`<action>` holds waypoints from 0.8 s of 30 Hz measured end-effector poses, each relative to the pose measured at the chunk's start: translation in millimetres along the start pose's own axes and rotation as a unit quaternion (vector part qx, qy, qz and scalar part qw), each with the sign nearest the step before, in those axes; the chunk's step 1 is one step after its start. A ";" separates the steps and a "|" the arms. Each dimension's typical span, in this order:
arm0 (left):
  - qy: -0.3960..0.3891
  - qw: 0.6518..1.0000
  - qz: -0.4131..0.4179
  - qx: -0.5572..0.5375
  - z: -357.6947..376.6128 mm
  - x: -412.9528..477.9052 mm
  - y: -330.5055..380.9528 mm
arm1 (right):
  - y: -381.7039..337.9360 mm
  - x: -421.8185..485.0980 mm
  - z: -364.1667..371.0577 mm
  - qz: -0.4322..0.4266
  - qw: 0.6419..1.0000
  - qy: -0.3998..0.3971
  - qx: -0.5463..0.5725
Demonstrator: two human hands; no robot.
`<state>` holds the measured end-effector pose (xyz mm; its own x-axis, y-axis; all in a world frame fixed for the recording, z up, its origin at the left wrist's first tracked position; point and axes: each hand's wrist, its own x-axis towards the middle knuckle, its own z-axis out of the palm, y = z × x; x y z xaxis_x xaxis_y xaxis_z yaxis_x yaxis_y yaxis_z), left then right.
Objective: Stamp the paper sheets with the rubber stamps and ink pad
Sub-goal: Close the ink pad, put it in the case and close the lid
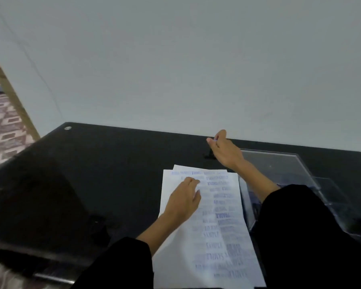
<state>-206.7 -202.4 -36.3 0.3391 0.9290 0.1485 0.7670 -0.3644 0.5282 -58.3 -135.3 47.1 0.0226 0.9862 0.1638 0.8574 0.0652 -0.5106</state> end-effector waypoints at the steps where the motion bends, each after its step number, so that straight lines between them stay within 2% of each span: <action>1: -0.001 1.000 0.006 -0.020 2.6 0.0 13.3 | 9.0 -3.6 -9.6 0.009 1.000 0.004 0.002; 10: -0.058 0.995 0.020 -0.073 35.6 11.9 97.7 | 73.7 -46.9 -56.7 0.093 0.996 0.007 0.001; 16: -0.072 0.990 0.016 -0.121 59.2 6.7 113.1 | 99.0 -59.3 -52.5 0.128 0.992 -0.002 -0.011; 24: -0.054 0.994 0.007 -0.094 67.8 6.2 116.7 | 108.6 -67.0 -21.5 0.142 0.988 -0.043 -0.047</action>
<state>-78.2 -243.5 -30.3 0.4133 0.9077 0.0718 0.6493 -0.3491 0.6756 44.3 -197.6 -1.2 0.2285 0.9722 -0.0501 0.8670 -0.2267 -0.4437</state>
